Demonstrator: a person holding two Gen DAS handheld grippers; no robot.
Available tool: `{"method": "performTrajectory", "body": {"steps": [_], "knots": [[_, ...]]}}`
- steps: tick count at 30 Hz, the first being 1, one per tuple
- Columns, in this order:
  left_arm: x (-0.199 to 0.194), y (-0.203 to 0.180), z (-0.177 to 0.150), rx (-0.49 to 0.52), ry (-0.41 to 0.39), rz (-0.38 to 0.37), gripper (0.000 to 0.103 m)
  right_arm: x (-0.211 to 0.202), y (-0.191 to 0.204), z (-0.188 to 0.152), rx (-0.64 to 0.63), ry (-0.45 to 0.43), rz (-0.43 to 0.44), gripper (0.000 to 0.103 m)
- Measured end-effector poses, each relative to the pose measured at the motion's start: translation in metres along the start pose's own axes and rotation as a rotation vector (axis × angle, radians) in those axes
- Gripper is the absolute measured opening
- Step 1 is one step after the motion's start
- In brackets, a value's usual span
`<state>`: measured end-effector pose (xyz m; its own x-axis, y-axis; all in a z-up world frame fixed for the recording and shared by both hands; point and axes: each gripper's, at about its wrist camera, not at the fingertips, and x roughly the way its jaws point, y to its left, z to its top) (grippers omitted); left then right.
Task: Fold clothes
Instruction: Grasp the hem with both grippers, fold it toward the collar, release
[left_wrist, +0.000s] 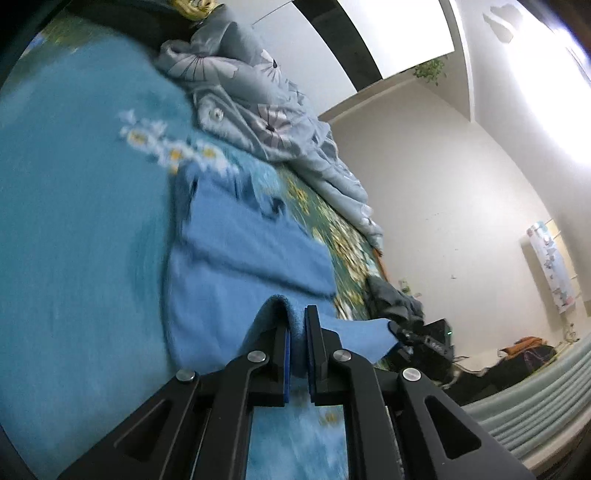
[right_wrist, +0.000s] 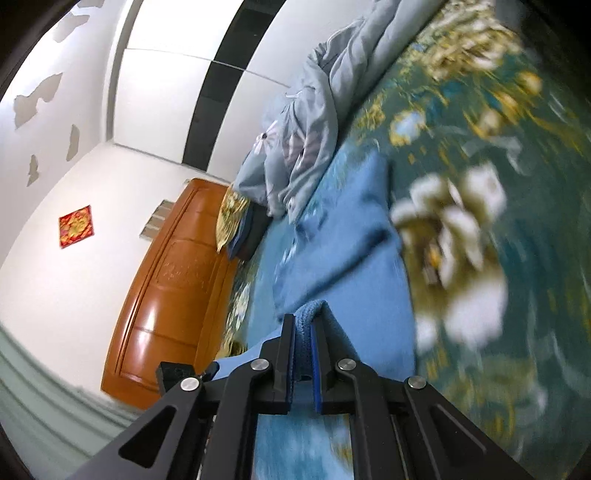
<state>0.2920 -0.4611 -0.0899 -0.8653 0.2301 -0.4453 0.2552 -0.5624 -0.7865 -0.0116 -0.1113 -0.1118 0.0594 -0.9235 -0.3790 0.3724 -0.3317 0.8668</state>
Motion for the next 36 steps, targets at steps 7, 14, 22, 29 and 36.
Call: {"method": "performTrajectory", "body": {"steps": [7, 14, 22, 29, 36], "knots": [[0.056, 0.025, 0.078, -0.031, 0.044, 0.078, 0.007, 0.065, 0.002, 0.082, 0.001, 0.062, -0.150, 0.008], [0.109, 0.057, 0.115, -0.056, 0.079, 0.177, 0.007, 0.124, -0.015, 0.137, -0.006, 0.100, -0.306, 0.008], [0.131, 0.077, 0.127, -0.107, 0.096, 0.213, 0.007, 0.157, -0.035, 0.159, 0.015, 0.140, -0.374, 0.008], [0.113, 0.062, 0.141, -0.105, -0.004, 0.203, 0.052, 0.145, -0.026, 0.165, -0.003, 0.097, -0.345, 0.013], [0.075, 0.048, 0.126, -0.084, -0.059, 0.257, 0.059, 0.103, -0.017, 0.154, -0.042, 0.000, -0.370, 0.041]]}}
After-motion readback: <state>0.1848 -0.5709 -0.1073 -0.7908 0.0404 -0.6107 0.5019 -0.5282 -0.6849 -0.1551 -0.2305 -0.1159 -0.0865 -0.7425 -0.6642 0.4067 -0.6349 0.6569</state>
